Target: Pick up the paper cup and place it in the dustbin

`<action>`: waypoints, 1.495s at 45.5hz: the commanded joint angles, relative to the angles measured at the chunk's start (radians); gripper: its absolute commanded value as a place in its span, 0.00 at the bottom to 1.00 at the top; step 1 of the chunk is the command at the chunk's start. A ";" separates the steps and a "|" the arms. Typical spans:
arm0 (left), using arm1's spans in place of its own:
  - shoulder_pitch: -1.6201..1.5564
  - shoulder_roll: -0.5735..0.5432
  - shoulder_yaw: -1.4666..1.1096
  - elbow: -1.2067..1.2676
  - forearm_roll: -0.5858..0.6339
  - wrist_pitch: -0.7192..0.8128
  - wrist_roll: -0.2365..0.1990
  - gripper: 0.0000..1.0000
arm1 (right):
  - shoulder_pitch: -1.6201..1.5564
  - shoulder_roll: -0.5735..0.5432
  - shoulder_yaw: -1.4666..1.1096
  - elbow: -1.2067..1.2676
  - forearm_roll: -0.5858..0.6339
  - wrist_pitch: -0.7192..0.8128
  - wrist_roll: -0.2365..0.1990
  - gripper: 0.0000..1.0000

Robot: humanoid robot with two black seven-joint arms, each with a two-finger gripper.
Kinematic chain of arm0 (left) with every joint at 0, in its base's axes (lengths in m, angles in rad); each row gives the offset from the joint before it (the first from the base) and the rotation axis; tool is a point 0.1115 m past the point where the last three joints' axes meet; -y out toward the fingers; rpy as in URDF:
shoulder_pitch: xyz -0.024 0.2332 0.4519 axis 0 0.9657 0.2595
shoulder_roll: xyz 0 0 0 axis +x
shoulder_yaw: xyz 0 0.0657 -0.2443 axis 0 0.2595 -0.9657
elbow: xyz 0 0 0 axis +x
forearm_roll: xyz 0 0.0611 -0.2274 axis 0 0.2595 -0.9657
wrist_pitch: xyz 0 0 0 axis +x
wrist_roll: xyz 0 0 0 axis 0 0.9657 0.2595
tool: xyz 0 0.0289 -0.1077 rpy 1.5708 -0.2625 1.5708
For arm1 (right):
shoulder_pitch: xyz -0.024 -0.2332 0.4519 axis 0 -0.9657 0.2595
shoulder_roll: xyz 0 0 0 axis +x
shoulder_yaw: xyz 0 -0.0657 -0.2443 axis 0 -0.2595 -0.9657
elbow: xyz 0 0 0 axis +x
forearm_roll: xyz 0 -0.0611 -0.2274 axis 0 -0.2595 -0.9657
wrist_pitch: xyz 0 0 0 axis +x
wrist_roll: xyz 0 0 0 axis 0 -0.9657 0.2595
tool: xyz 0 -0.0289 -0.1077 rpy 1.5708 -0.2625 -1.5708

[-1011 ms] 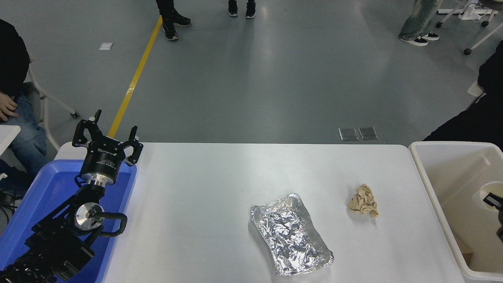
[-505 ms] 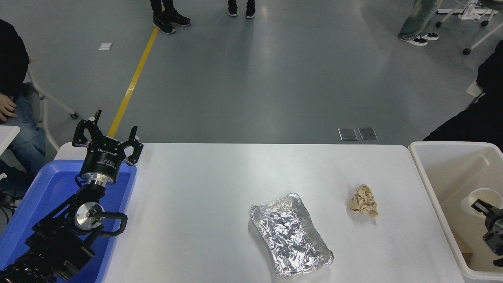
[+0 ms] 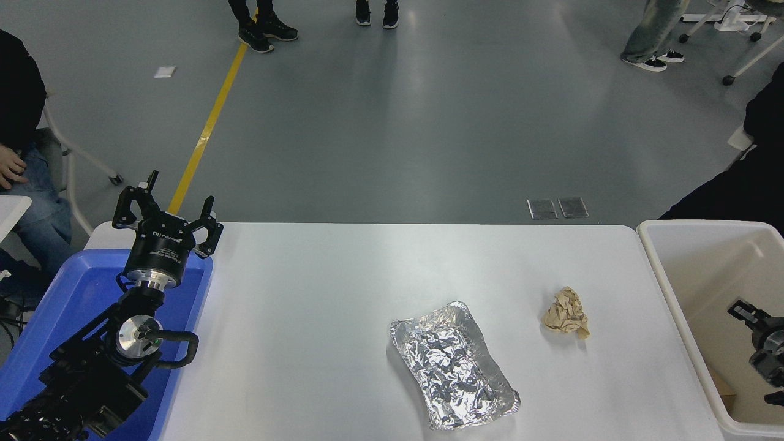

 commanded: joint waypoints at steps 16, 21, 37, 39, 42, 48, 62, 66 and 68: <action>0.000 0.000 0.002 0.001 0.000 0.000 0.000 0.98 | 0.702 0.017 -0.258 0.439 -0.138 0.229 0.000 1.00; 0.000 0.000 0.002 0.001 0.000 0.000 0.000 0.98 | 0.825 0.026 -0.258 0.543 -0.195 0.307 -0.002 1.00; 0.000 0.000 0.002 0.000 0.000 0.000 0.000 0.98 | 1.178 0.015 -0.301 0.950 -0.298 0.574 -0.002 1.00; 0.000 0.000 0.002 0.001 0.000 0.000 0.000 0.98 | 1.212 0.033 -0.319 0.984 -0.299 0.609 -0.002 1.00; 0.000 0.000 0.002 0.001 0.000 0.000 0.000 0.98 | 1.247 0.056 -0.330 1.021 -0.301 0.646 -0.002 1.00; 0.002 0.000 0.002 0.001 0.000 0.000 0.000 0.98 | 1.304 0.090 -0.333 1.076 -0.301 0.698 -0.003 1.00; 0.002 0.000 0.000 0.001 0.000 0.000 0.000 0.98 | 1.528 0.150 -0.302 1.301 -0.301 0.901 -0.002 1.00; 0.002 0.000 0.000 0.001 0.000 0.000 0.000 0.98 | 1.551 0.190 -0.301 1.324 -0.301 0.901 -0.002 1.00; 0.002 0.000 0.000 0.001 0.000 0.000 -0.002 0.98 | 1.555 0.198 -0.292 1.324 -0.299 0.901 -0.002 1.00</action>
